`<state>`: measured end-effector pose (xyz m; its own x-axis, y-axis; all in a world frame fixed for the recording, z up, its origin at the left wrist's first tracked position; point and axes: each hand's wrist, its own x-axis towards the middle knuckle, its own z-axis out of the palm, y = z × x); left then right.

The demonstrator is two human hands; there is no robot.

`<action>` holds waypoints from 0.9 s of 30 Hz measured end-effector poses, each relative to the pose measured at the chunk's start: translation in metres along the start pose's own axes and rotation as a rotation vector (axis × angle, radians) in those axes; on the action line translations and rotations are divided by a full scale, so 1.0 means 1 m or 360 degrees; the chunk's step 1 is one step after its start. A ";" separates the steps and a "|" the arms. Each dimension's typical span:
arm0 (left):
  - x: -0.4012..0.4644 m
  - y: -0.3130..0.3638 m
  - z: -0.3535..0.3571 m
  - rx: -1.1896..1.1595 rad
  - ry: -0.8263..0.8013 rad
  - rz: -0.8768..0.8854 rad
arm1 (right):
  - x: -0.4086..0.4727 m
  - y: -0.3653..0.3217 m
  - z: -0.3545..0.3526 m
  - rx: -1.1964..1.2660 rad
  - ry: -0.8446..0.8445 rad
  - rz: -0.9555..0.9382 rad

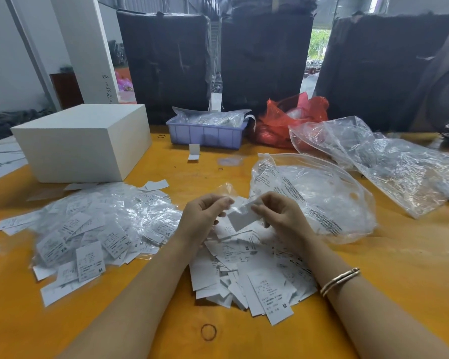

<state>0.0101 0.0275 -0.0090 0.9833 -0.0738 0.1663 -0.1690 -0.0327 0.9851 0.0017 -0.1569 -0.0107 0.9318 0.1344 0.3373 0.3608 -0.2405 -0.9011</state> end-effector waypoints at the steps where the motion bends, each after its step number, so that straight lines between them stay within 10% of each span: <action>1: 0.000 0.000 0.000 -0.0012 0.0010 -0.0009 | 0.001 0.000 0.002 0.0061 0.0078 -0.0014; 27: 0.007 0.002 -0.010 -0.1036 0.0081 -0.0193 | 0.005 0.007 0.004 0.0550 0.0058 -0.0010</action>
<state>0.0174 0.0372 -0.0052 0.9975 -0.0595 0.0387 0.0023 0.5720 0.8202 0.0087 -0.1539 -0.0161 0.9327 0.0987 0.3470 0.3375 0.1010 -0.9359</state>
